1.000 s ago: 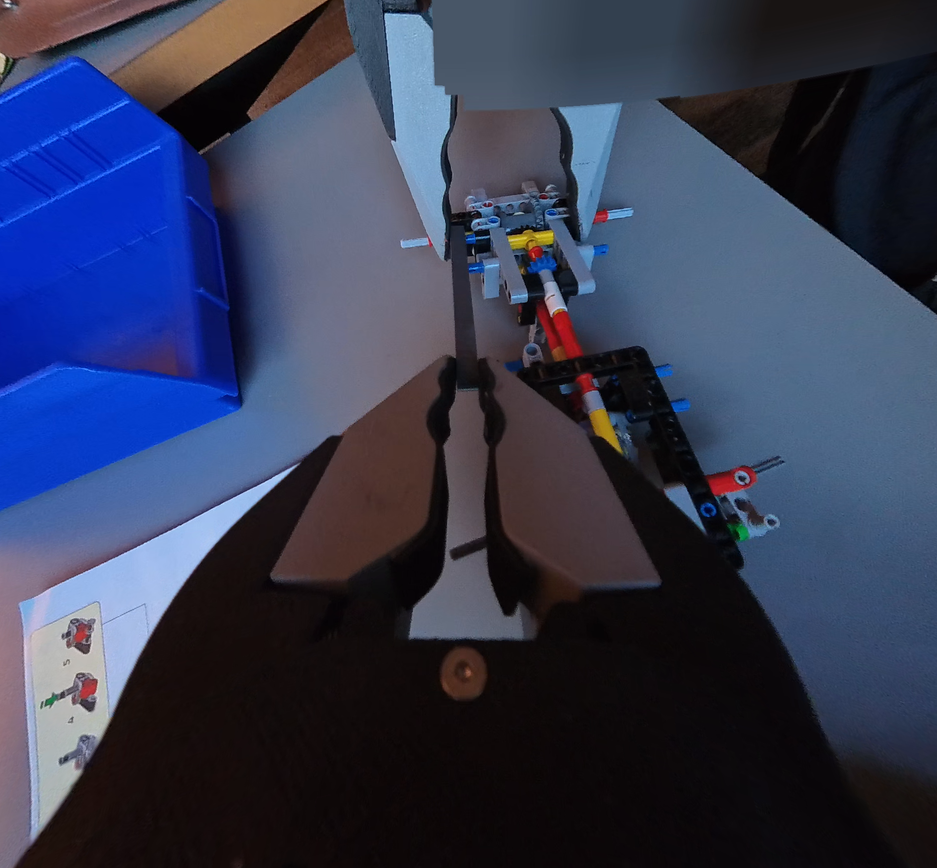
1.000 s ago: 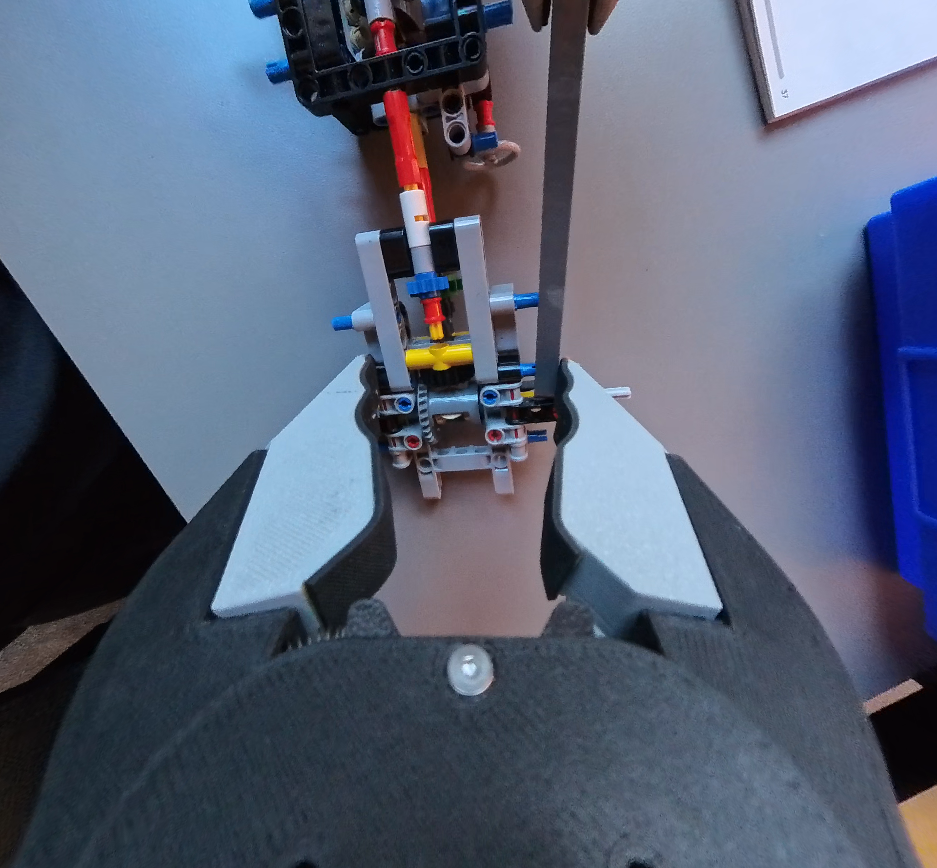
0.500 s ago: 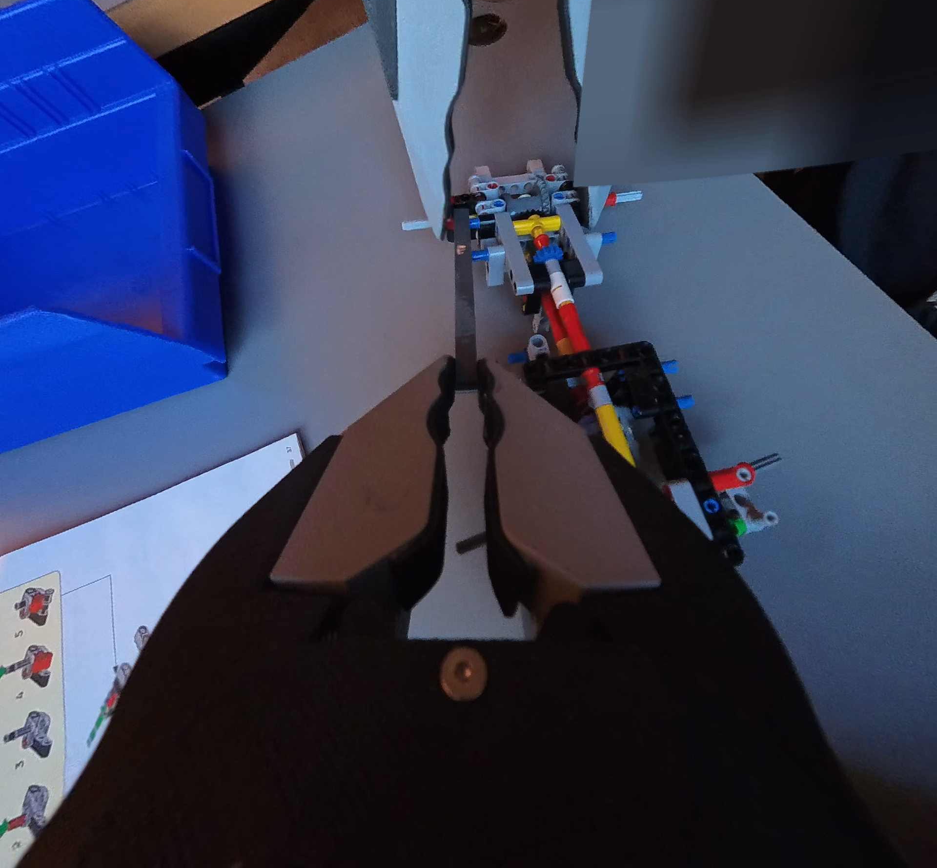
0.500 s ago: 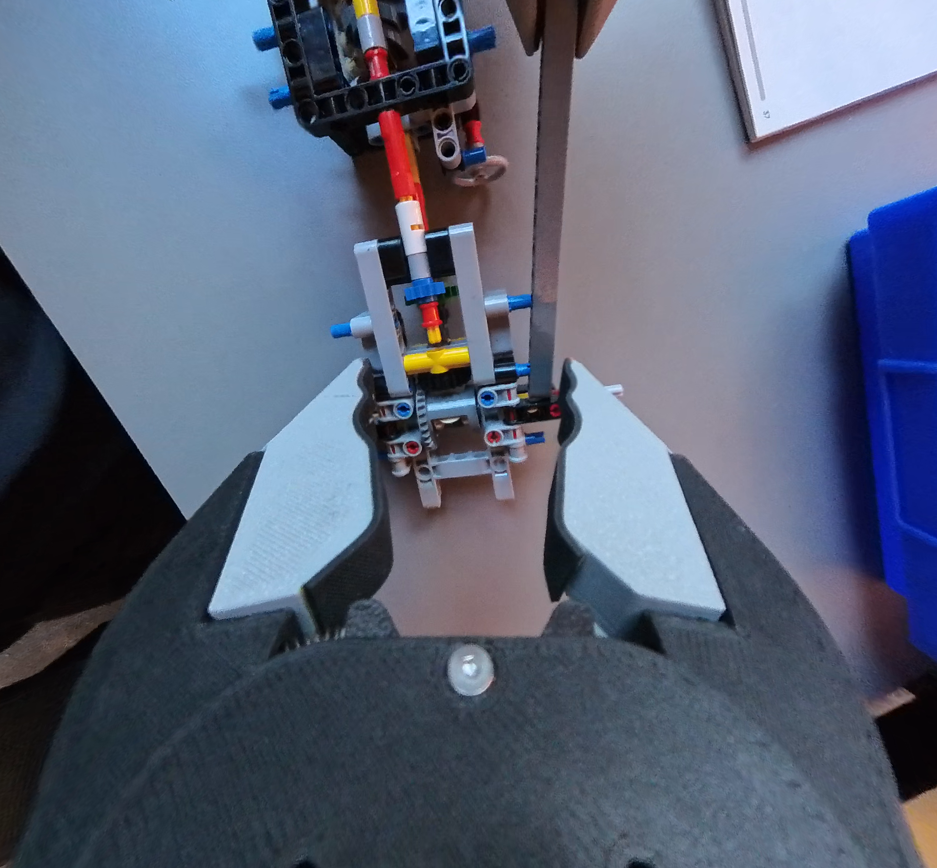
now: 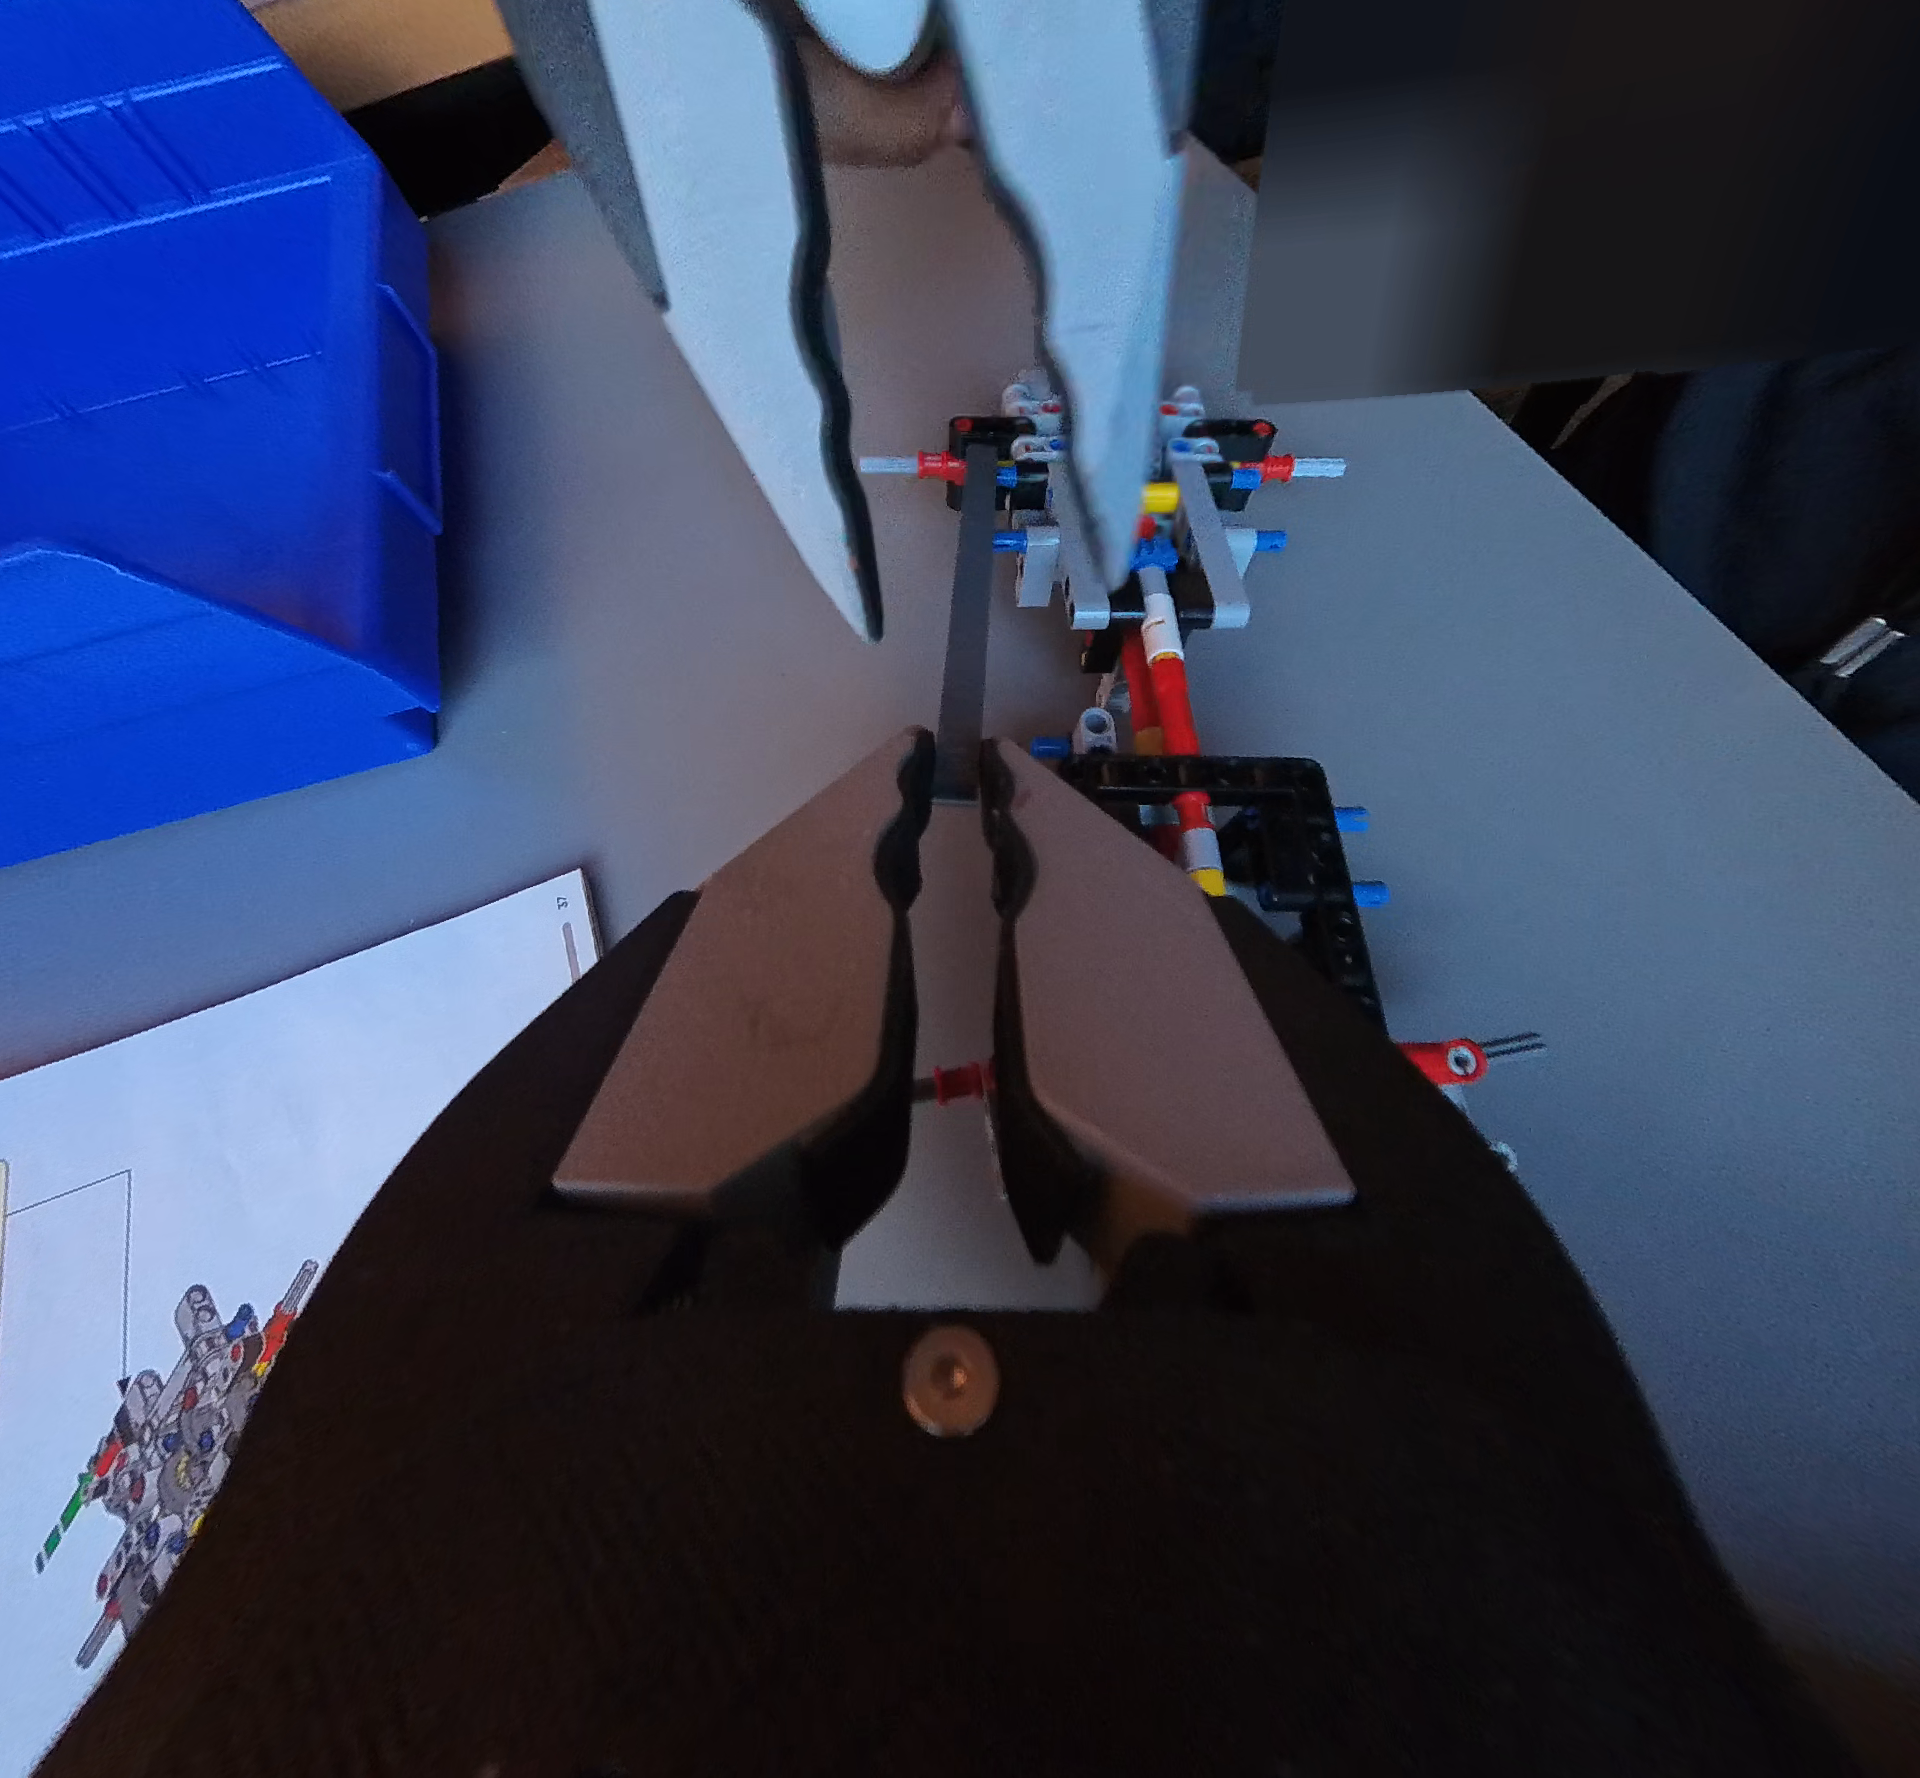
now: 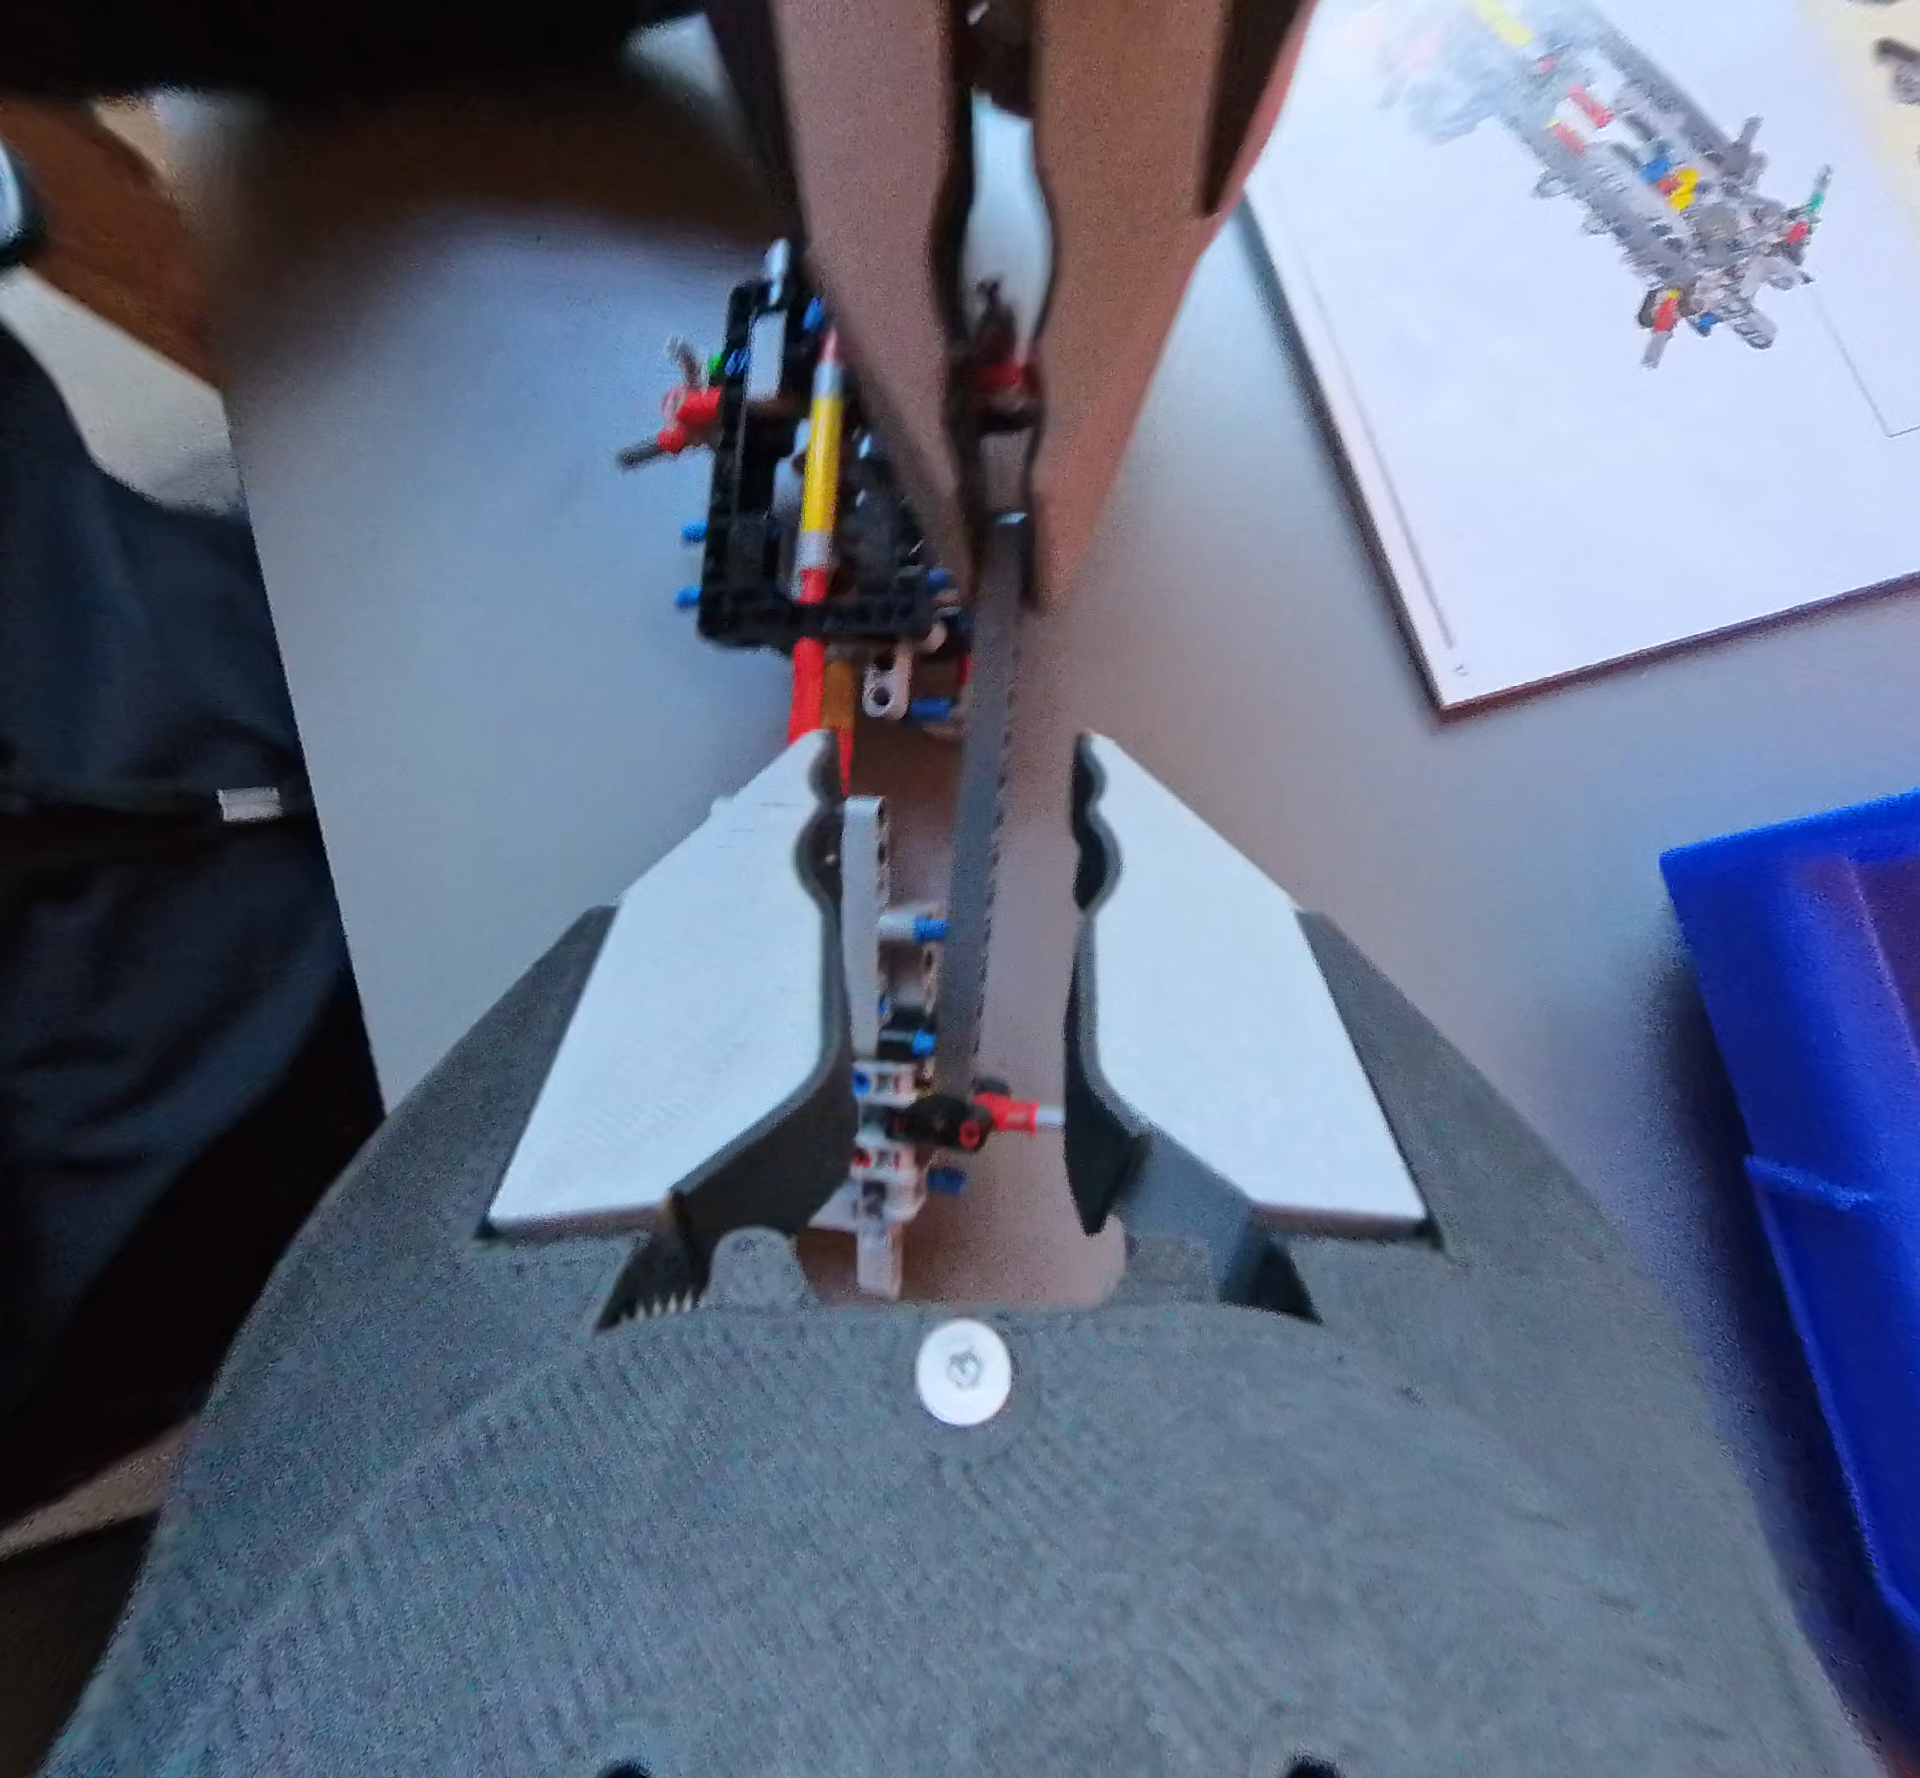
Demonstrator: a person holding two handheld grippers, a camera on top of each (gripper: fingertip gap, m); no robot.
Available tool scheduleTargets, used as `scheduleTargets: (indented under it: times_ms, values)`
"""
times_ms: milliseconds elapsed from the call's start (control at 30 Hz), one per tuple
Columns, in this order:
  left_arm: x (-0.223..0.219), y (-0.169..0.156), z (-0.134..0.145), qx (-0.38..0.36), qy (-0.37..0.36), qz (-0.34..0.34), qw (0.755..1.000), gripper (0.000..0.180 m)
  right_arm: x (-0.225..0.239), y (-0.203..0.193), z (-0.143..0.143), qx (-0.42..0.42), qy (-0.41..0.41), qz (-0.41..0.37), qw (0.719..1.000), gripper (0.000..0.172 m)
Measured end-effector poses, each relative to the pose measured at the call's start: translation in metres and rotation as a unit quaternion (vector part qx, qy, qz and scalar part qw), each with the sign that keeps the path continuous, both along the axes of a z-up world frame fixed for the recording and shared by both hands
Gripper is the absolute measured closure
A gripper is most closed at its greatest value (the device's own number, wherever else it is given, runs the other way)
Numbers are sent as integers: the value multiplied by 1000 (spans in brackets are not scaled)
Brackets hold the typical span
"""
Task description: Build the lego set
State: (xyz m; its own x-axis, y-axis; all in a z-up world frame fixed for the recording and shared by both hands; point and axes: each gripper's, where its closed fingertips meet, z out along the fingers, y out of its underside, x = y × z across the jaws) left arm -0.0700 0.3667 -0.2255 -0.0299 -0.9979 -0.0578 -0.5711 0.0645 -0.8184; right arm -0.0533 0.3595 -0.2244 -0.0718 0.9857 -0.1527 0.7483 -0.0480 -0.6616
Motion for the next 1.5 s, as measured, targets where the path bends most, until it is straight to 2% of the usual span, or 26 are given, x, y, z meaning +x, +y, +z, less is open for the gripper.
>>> scheduleTargets:
  times_ms: [100, 167, 233, 333, 467, 567, 700, 833, 967, 1200, 1367, 1433, 1500]
  values:
    - [-1, 1, -1, -5, -1, 2, 1000, 174, -14, 4, -6, -21, 8, -4, 1000, 144]
    - [-1, 1, -2, -9, 3, 7, 1000, 173, -18, 5, -15, -8, -8, 2, 1000, 164]
    - [-4, 3, -4, -15, 14, 18, 1000, 170, -21, 6, -19, -1, -13, 3, 1000, 165]
    - [-15, 4, -3, -16, 35, 46, 998, 149, -22, 5, -20, -12, -12, 6, 1000, 166]
    - [-30, -14, 6, -24, 58, 59, 996, 132, -24, 4, -22, -33, -10, 8, 999, 166]
    - [-36, -28, 1, -11, 101, 82, 991, 114, -24, 4, -22, -30, -12, 15, 999, 166]
    - [-36, -41, -14, 0, 157, 127, 979, 105, -24, 4, -23, -36, -14, 30, 999, 166]
    - [-36, -40, -17, 6, 174, 156, 972, 98, -24, 4, -24, -41, -16, 37, 998, 166]
    - [-36, -43, -18, 5, 178, 159, 971, 97, -23, 3, -25, -37, -24, 37, 998, 165]
    - [-36, -59, -2, 21, 168, 165, 972, 101, -23, 3, -26, -16, -40, 46, 998, 166]
    - [-42, -58, -28, 42, 231, 161, 959, 110, -23, 2, -25, 5, -41, 49, 998, 166]
    - [-43, -55, -33, 63, 244, 156, 955, 118, -25, 2, -25, 22, -38, 54, 998, 166]
    - [-44, -54, -34, 61, 249, 148, 955, 117, -26, 3, -25, 43, -37, 57, 997, 166]
